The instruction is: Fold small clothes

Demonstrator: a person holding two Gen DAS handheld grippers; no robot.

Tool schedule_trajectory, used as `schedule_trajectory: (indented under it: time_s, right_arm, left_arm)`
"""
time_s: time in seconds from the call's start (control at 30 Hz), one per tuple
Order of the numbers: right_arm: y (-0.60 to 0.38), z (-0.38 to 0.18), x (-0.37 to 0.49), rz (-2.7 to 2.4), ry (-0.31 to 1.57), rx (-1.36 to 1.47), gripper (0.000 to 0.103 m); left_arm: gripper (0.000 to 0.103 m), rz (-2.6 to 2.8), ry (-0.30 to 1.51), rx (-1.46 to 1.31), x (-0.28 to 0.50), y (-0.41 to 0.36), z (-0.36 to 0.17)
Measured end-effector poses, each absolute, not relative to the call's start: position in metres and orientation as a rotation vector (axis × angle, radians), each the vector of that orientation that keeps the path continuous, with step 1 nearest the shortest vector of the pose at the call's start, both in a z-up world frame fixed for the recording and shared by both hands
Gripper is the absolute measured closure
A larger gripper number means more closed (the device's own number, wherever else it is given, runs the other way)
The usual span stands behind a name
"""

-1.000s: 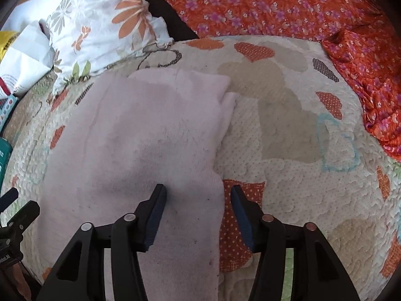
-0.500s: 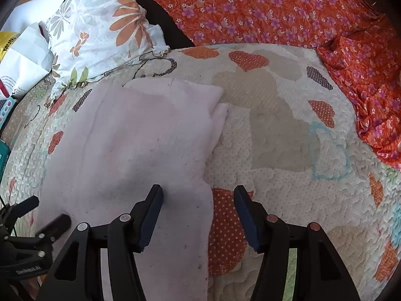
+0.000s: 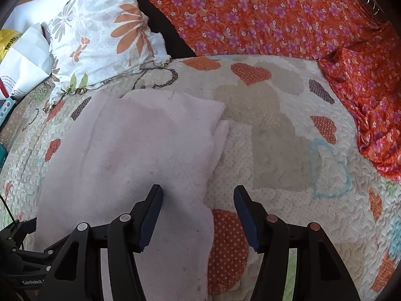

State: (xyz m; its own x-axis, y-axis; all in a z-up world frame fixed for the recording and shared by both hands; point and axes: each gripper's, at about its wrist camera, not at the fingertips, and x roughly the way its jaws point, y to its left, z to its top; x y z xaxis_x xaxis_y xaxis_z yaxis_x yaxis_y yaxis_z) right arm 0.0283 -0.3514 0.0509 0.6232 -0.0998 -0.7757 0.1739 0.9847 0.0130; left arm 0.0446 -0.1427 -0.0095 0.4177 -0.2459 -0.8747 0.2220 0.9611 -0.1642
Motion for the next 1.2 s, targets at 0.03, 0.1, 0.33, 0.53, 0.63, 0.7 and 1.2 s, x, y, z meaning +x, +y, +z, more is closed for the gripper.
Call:
schedule_trajectory:
  time_s: [0.03,0.1,0.33,0.53,0.63,0.7,1.2]
  right_arm:
    - [-0.350,0.051,0.030,-0.156,0.879,0.080,0.040]
    - [-0.346,0.047,0.035,-0.153,0.890,0.054,0.040]
    - [-0.355,0.039,0.041,-0.143,0.956,0.108,0.031]
    - [-0.350,0.056,0.026,-0.158,0.915,0.068,0.031]
    - [-0.344,0.059,0.018,-0.163,0.910,0.042,0.031]
    - [-0.342,0.058,0.011,-0.164,0.919,0.036,0.031]
    - [-0.322,0.053,-0.054,-0.177,0.932,-0.021,0.031]
  left_arm:
    - [0.000,-0.291,1.092,-0.024,0.044,-0.143,-0.010]
    - [0.000,-0.290,1.069,-0.039,0.042,-0.143,-0.010]
    - [0.000,-0.270,1.037,-0.104,0.037,-0.137,-0.011]
    - [0.000,-0.255,1.086,-0.082,0.039,-0.138,-0.006]
    - [0.000,-0.243,1.091,-0.092,0.032,-0.133,-0.003]
    - [0.000,-0.244,1.088,-0.083,0.026,-0.130,0.000]
    - [0.000,-0.070,0.879,-0.006,-0.016,-0.103,0.050]
